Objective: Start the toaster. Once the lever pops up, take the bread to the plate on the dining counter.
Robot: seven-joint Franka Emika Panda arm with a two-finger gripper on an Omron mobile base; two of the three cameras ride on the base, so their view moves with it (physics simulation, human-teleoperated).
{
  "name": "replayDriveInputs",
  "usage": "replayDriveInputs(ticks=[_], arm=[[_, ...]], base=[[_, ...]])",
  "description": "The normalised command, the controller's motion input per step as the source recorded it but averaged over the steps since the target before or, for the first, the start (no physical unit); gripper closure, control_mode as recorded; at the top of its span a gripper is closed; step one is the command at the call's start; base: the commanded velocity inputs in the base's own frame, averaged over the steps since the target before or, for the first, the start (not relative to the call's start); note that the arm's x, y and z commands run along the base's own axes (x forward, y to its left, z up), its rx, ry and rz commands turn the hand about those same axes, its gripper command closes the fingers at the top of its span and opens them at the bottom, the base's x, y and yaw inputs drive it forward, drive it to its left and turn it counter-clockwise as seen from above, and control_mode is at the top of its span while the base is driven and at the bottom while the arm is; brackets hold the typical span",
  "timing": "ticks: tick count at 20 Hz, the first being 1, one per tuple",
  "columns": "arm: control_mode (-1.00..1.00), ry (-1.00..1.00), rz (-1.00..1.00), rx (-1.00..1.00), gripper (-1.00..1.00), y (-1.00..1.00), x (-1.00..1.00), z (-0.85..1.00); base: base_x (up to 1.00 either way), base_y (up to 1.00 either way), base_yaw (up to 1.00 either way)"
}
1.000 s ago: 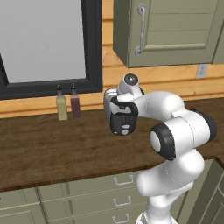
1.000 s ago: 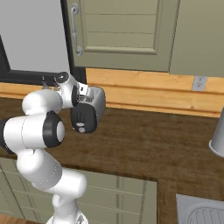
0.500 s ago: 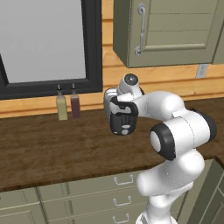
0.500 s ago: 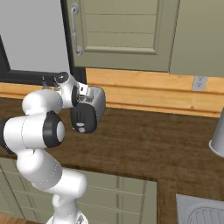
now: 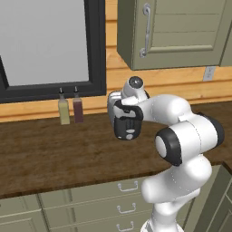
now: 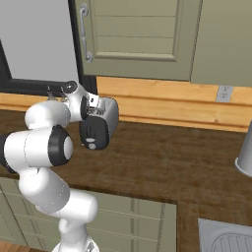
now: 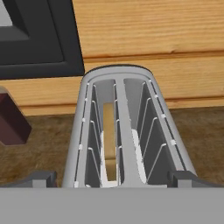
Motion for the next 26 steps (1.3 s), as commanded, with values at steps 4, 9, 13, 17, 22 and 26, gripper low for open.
replayDriveInputs(ticks=[4,9,13,17,22,26], arm=[[-1.00,0.00,0.00,0.00,-1.00,0.00,0.00,0.00],[-1.00,0.00,0.00,0.00,-1.00,0.00,0.00,0.00],[-1.00,0.00,0.00,0.00,-1.00,0.00,0.00,0.00],[-1.00,0.00,0.00,0.00,-1.00,0.00,0.00,0.00],[-1.00,0.00,0.00,0.00,-1.00,0.00,0.00,0.00],[-1.00,0.00,0.00,0.00,-1.00,0.00,0.00,0.00]], base=[[0.00,0.00,0.00],[0.00,0.00,0.00],[0.00,0.00,0.00],[0.00,0.00,0.00],[0.00,0.00,0.00],[0.00,0.00,0.00]])
